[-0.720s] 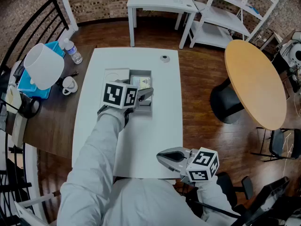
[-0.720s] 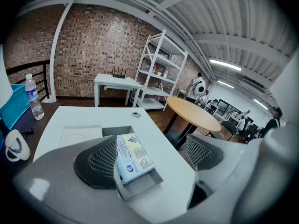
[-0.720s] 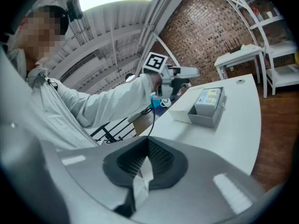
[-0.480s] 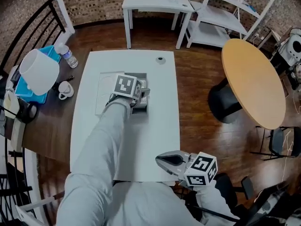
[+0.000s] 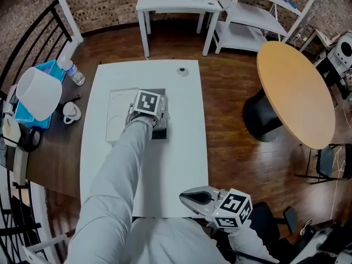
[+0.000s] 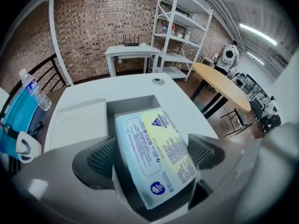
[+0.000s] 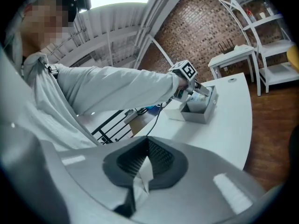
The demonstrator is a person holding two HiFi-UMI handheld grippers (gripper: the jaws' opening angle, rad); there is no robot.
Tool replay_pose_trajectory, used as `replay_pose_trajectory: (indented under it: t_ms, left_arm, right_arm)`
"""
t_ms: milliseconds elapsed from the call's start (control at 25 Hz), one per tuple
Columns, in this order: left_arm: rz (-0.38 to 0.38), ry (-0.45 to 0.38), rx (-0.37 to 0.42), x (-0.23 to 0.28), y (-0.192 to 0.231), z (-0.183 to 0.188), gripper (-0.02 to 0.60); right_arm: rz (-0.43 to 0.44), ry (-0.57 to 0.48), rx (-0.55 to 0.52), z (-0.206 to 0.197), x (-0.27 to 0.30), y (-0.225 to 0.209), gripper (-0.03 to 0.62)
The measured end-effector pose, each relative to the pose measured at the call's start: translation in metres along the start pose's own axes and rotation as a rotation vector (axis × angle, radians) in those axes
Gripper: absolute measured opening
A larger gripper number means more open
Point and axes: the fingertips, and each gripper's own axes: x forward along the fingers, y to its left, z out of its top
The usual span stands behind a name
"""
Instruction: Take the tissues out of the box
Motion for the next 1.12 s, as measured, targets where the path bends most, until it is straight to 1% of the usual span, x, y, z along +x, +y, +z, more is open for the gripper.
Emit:
replay_pose_trajectory:
  t_ms: [160, 320, 560, 640, 760, 840, 920, 1040, 1120]
  left_arm:
    - [0.004, 0.008, -0.004, 0.006, -0.002, 0.001, 0.482]
    - [0.0, 0.011, -0.038, 0.007, 0.0, 0.003, 0.475]
    - [-0.024, -0.008, -0.09, 0.004, 0.004, 0.006, 0.421]
    - [-0.027, -0.037, -0.102, -0.001, 0.008, 0.011, 0.411]
    - [-0.073, -0.106, -0.092, -0.019, 0.007, 0.023, 0.41]
    - [-0.108, -0.156, -0.039, -0.043, 0.002, 0.032, 0.41]
    - [-0.145, -0.194, 0.047, -0.076, -0.007, 0.036, 0.411]
    - [-0.197, -0.231, 0.215, -0.138, -0.025, 0.026, 0.411]
    - [-0.222, -0.238, 0.334, -0.178, -0.038, 0.004, 0.411]
  right_arm:
    - [0.01, 0.003, 0.007, -0.005, 0.0, 0.001, 0.003]
    - [0.017, 0.01, 0.015, -0.006, 0.001, -0.001, 0.003]
    - [0.02, 0.021, 0.016, -0.007, 0.002, -0.003, 0.003]
    - [0.022, 0.022, 0.016, -0.008, 0.003, -0.001, 0.003]
    - [0.023, 0.014, 0.01, -0.005, 0.003, 0.0, 0.003]
    - [0.025, 0.006, 0.003, -0.002, 0.003, 0.0, 0.003]
    - [0.03, 0.002, -0.005, 0.0, 0.004, 0.0, 0.003]
    - [0.04, 0.006, -0.015, 0.002, 0.01, 0.003, 0.003]
    - [0.049, 0.011, -0.019, 0.003, 0.015, 0.007, 0.003]
